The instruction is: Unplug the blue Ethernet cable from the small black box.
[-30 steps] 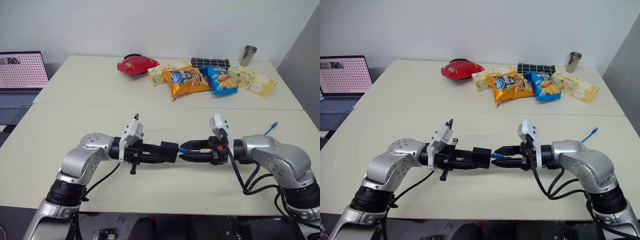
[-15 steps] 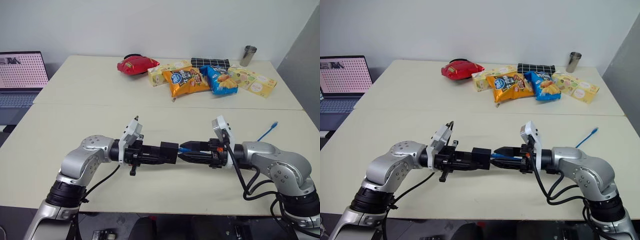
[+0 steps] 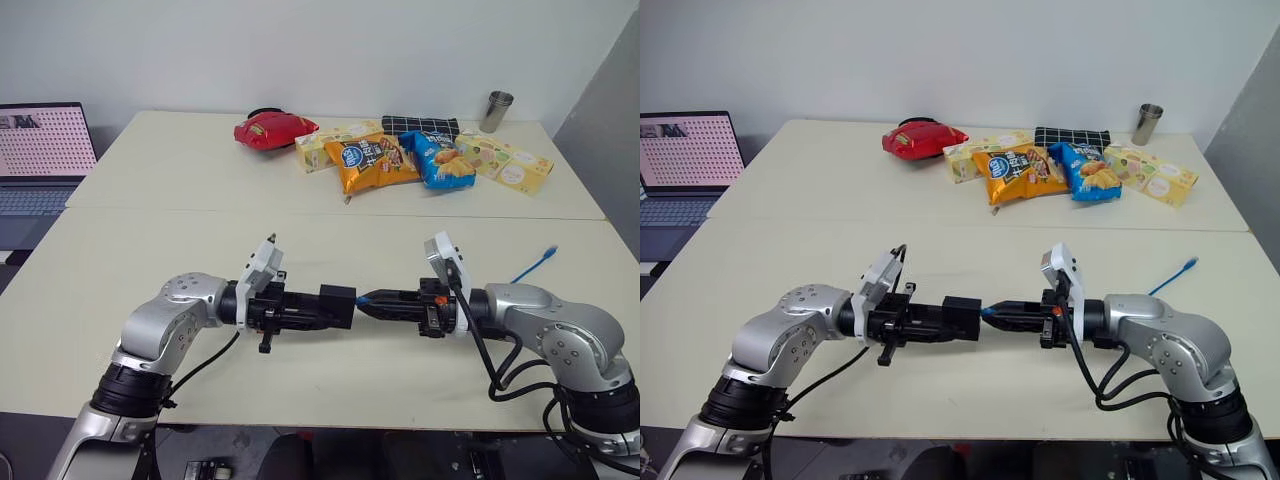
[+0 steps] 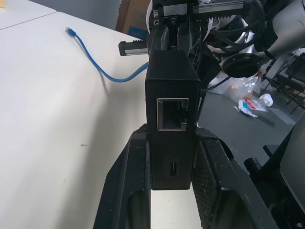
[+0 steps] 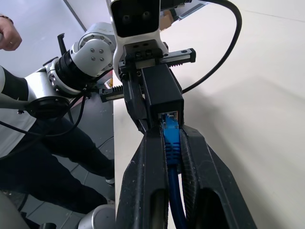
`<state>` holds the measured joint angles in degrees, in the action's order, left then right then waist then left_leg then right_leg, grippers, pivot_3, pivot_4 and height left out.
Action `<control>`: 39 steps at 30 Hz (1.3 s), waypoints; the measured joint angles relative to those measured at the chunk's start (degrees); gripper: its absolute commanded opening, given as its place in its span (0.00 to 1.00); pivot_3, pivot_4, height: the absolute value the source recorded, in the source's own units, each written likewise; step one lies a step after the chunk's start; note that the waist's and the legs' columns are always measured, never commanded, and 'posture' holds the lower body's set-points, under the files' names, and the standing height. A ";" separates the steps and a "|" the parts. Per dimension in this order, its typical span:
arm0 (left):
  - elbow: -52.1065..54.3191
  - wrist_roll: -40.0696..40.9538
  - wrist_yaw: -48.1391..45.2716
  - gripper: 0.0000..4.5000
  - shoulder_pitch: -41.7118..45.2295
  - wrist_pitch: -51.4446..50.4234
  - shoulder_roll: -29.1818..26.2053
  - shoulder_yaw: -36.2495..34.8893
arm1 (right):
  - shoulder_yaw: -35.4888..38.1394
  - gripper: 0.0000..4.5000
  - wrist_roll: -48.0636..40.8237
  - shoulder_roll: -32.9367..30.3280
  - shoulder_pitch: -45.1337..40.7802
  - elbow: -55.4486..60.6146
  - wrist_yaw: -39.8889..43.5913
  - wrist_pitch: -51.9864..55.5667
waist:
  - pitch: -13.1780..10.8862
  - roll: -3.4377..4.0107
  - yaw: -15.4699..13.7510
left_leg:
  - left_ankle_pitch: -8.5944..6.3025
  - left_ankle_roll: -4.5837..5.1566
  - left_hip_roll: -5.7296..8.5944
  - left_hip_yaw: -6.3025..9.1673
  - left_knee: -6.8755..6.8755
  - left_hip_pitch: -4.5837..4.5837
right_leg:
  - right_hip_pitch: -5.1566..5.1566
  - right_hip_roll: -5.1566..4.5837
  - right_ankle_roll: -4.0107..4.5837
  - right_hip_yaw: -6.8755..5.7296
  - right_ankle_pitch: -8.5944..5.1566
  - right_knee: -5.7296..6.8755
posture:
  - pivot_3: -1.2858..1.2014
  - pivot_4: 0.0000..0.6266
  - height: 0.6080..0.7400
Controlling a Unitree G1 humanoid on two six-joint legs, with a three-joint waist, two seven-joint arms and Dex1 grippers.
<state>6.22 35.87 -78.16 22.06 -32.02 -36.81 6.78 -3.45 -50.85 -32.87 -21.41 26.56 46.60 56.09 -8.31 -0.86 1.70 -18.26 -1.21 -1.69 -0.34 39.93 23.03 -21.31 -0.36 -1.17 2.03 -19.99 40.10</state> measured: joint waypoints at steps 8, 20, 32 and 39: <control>1.33 0.03 -0.58 0.18 -0.72 0.00 -0.74 0.09 | -0.23 0.01 -0.62 -0.51 -0.89 -0.58 1.63 1.46 | 0.00 0.00 0.00 | 0.00 0.00 0.00 0.00 -0.01 0.00 | 0.00 0.00 0.00 0.01 0.00 -0.01 | 0.52 0.24 1.00; -3.69 -2.09 2.02 0.18 -3.17 1.56 -3.10 -3.08 | 3.87 0.01 3.02 -6.09 2.35 -5.81 2.27 -1.77 | 0.00 -0.01 -0.03 | -0.09 0.16 0.00 -0.01 -0.02 0.00 | 0.00 0.00 0.00 0.01 0.00 -0.04 | 0.52 0.24 1.00; -5.46 -6.69 8.51 0.18 -3.54 7.17 -0.34 -3.66 | -0.16 0.42 33.89 4.12 -0.87 -20.98 -20.46 -24.70 | -0.01 0.01 -0.02 | 0.02 -0.03 -0.01 -0.14 -0.04 0.02 | -0.09 0.00 0.00 0.09 0.00 0.01 | 0.52 0.24 1.00; -19.42 -18.37 22.88 0.18 3.00 21.52 6.78 -4.15 | -0.23 0.78 30.64 0.21 -0.19 -12.75 -10.99 -23.46 | -0.01 0.00 -0.20 | 0.01 -0.02 0.01 -0.14 -0.01 0.03 | -0.07 -0.02 -0.01 0.08 0.00 -0.02 | 0.52 0.24 1.00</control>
<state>-13.20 17.50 -55.28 25.06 -10.50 -30.03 2.63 -3.68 -20.21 -32.66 -21.61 13.82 35.61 32.63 -8.32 -0.85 1.50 -18.25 -1.23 -1.68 -0.49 39.92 23.06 -21.38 -0.38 -1.18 2.11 -19.98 40.08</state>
